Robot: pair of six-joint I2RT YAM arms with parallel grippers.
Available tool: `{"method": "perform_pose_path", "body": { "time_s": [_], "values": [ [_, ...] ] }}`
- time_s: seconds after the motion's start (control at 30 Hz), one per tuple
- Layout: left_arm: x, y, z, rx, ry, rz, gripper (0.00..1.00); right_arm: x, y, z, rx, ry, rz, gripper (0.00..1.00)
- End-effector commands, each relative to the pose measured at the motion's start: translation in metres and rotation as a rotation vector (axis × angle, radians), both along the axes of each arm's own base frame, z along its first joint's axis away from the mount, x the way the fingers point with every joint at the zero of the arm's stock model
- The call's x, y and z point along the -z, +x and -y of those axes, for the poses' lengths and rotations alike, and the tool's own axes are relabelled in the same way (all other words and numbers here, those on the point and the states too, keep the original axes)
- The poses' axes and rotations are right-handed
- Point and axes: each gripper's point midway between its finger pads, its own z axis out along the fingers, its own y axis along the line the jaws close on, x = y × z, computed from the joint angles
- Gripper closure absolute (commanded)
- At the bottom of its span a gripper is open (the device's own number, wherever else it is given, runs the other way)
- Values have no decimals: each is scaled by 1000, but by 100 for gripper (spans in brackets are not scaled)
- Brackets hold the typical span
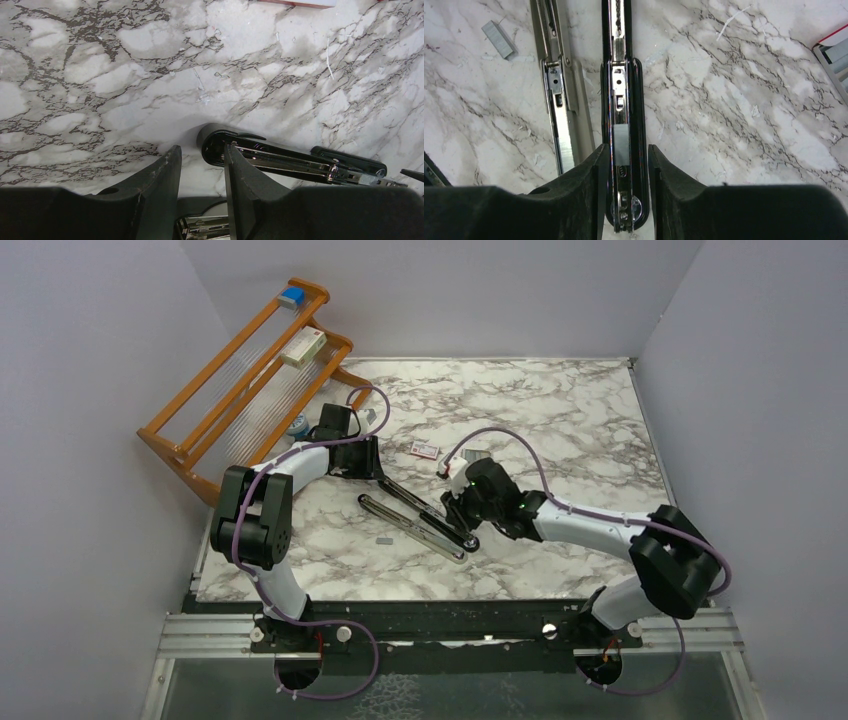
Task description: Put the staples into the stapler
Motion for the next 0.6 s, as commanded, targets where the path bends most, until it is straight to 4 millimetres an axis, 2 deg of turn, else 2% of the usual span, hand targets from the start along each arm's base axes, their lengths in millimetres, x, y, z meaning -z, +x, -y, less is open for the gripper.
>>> {"method": "perform_pose_path", "body": {
  "time_s": [0.0,0.33,0.57],
  "values": [
    [14,-5,-9,-6,54,-39,61,-4,17,-16,3,15,17,62],
    [13,-5,-9,-5,53,-37,61,0,32,-25,26,36,30,61],
    [13,-4,-9,-6,53,-37,61,11,31,-22,27,10,10,61]
  ]
}}
